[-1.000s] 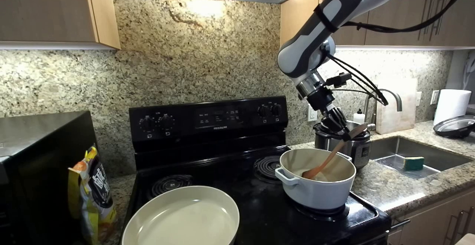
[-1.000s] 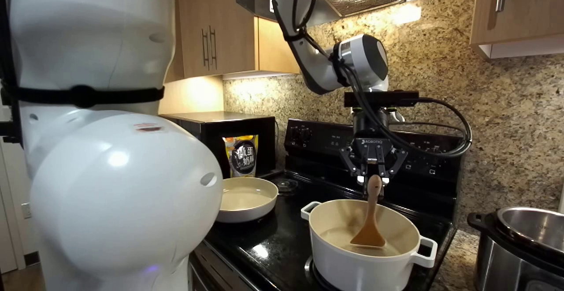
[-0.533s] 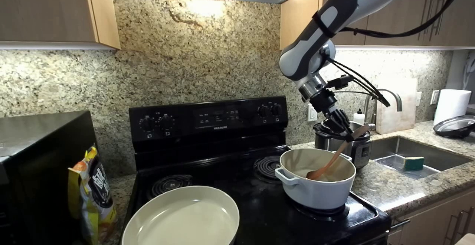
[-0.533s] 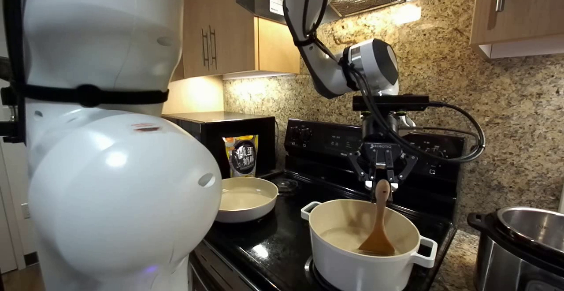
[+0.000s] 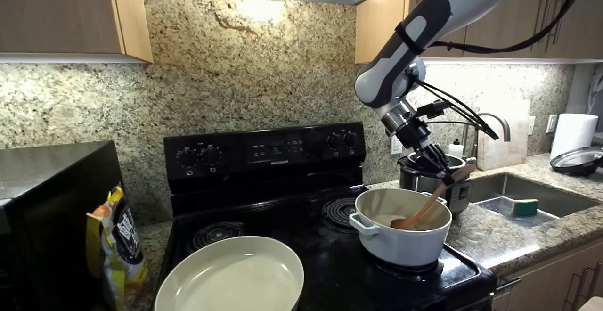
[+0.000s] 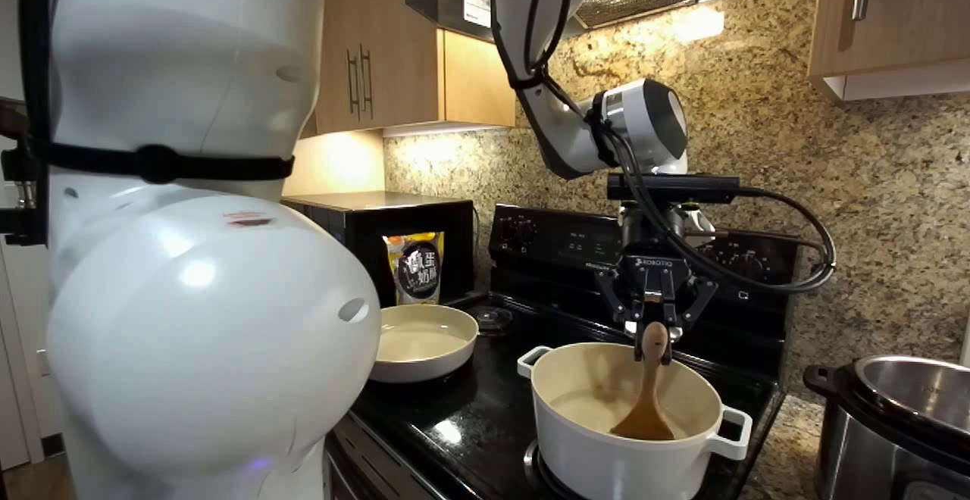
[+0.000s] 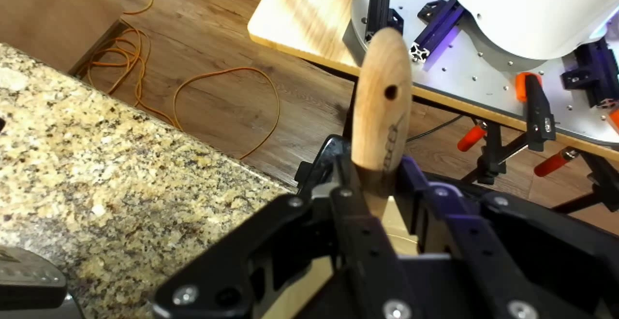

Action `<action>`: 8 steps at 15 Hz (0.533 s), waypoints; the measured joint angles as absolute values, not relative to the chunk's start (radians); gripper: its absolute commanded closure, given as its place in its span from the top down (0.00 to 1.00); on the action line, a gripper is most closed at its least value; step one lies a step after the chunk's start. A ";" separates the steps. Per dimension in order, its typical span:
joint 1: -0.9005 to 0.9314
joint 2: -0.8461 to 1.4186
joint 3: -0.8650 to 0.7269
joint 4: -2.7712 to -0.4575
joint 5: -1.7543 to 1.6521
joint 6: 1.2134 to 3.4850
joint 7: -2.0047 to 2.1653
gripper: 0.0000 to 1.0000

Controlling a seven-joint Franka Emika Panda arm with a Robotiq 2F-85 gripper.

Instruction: Use the wooden spatula to stir the water in the pot.

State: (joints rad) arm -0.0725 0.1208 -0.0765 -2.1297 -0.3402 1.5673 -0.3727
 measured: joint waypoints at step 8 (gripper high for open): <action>-0.050 0.133 -0.033 -2.116 -0.340 1.576 -0.410 0.06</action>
State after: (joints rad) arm -0.0500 0.1327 -0.0332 -2.1163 -0.3403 1.5761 -0.4103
